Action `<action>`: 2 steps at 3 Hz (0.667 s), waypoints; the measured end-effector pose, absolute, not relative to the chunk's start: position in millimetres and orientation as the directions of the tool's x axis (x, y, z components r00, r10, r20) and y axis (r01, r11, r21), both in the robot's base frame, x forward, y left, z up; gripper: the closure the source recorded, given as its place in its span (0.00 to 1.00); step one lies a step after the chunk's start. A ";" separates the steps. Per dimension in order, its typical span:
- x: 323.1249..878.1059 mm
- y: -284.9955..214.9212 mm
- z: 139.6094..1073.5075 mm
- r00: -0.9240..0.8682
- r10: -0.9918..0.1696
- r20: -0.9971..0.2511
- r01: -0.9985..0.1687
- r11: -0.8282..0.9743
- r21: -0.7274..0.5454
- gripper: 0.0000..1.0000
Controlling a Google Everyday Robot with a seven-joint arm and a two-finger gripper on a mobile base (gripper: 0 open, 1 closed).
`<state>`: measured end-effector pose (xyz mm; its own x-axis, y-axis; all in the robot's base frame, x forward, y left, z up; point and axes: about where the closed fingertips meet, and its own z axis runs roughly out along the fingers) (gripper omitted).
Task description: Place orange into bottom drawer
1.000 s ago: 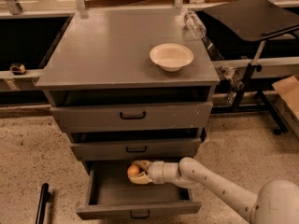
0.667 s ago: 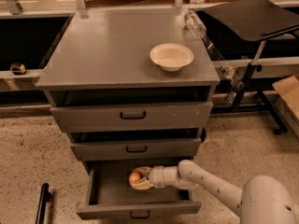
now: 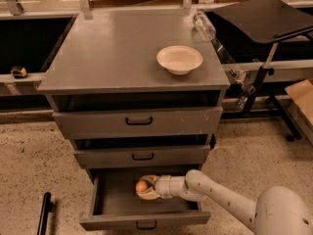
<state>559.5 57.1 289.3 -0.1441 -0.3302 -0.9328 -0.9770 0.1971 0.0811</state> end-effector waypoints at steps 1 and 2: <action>563.8 48.3 250.0 0.006 -0.468 -0.884 -0.972 0.206 -0.116 1.00; 572.0 39.2 220.0 0.070 -0.558 -0.827 -0.964 0.177 -0.200 1.00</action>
Offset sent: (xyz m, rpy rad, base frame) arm 0.0244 -0.0346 -0.1043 -0.3847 -0.3121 0.0341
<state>572.0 39.2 220.0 0.0695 -0.5583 -0.8267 -0.9637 0.1766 -0.2003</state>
